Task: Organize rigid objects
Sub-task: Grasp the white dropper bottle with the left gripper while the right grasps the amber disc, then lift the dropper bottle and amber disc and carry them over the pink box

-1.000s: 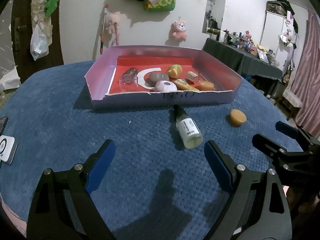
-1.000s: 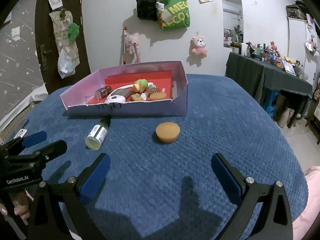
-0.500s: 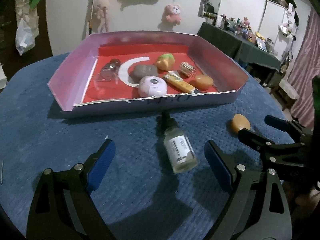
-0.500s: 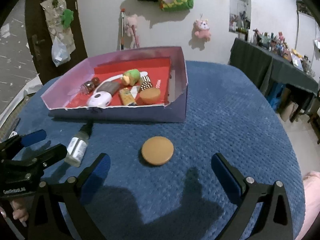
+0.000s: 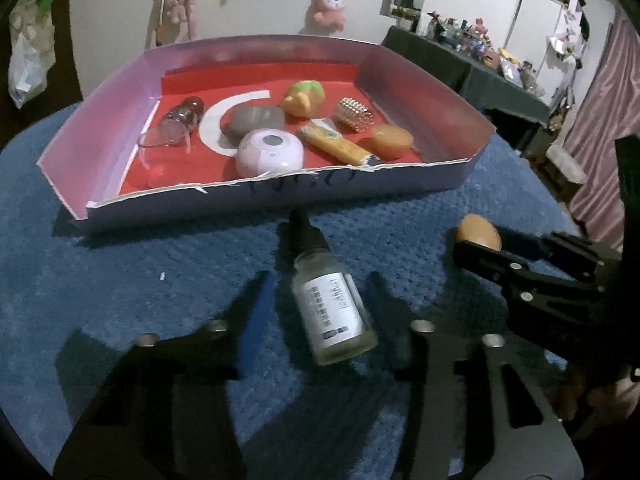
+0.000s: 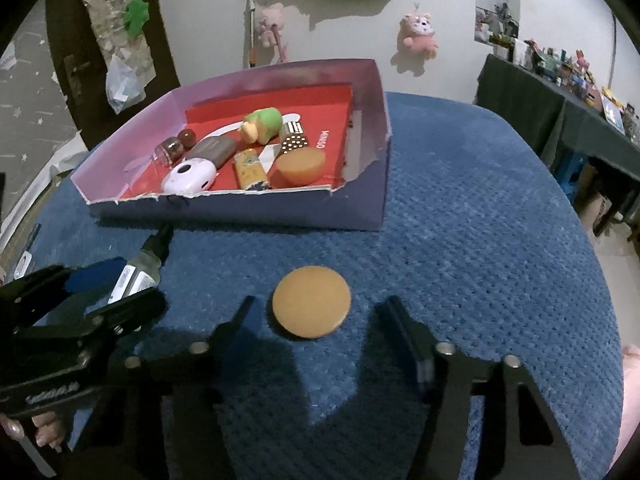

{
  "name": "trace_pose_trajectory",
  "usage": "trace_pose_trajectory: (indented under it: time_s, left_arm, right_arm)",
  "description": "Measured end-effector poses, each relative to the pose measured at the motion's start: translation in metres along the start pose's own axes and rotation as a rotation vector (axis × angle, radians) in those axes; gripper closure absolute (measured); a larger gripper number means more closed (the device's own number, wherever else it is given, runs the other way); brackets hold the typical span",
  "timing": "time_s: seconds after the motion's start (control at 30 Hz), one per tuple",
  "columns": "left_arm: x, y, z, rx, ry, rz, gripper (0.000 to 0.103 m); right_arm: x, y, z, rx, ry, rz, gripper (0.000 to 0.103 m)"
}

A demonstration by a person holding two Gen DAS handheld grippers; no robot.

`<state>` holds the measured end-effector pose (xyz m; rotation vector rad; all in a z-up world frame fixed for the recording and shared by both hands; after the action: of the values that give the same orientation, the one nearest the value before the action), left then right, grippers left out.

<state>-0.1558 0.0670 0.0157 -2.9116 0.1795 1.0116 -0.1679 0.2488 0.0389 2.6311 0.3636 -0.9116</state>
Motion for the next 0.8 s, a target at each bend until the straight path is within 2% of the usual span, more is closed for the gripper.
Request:
trace_pose_trajectory:
  time_s: [0.03, 0.07, 0.23, 0.57, 0.8]
  left_arm:
    - [-0.001, 0.001, 0.000, 0.014, 0.003, -0.008, 0.072]
    - [-0.001, 0.002, -0.001, 0.019, 0.003, -0.012, 0.074]
    - [0.000, 0.002, -0.011, 0.030, -0.019, -0.005, 0.076]
    - [-0.005, 0.015, -0.043, 0.037, -0.083, -0.002, 0.076]
    - [-0.005, 0.025, -0.055, 0.035, -0.099, 0.017, 0.076]
  right_arm:
    - [0.000, 0.002, -0.001, -0.011, -0.005, -0.014, 0.053]
    - [0.001, 0.003, -0.001, -0.027, -0.005, -0.023, 0.063]
    - [0.000, 0.007, -0.008, -0.061, -0.025, -0.027, 0.063]
    - [-0.007, 0.030, -0.035, -0.079, -0.094, -0.064, 0.063]
    - [-0.009, 0.051, -0.047, -0.090, -0.131, -0.081, 0.063]
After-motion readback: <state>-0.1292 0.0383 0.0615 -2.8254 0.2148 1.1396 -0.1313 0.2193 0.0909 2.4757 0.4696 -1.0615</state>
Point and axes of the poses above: each gripper's, at about its wrist camera, not at the fingertips, and z roughly the way its jaws point, y to its left, x to its underside, the point moved 2 cm from there along z, roughly the way its jaws point, and after that the axes turned 11 degrees about -x, right-handed, at the moved point
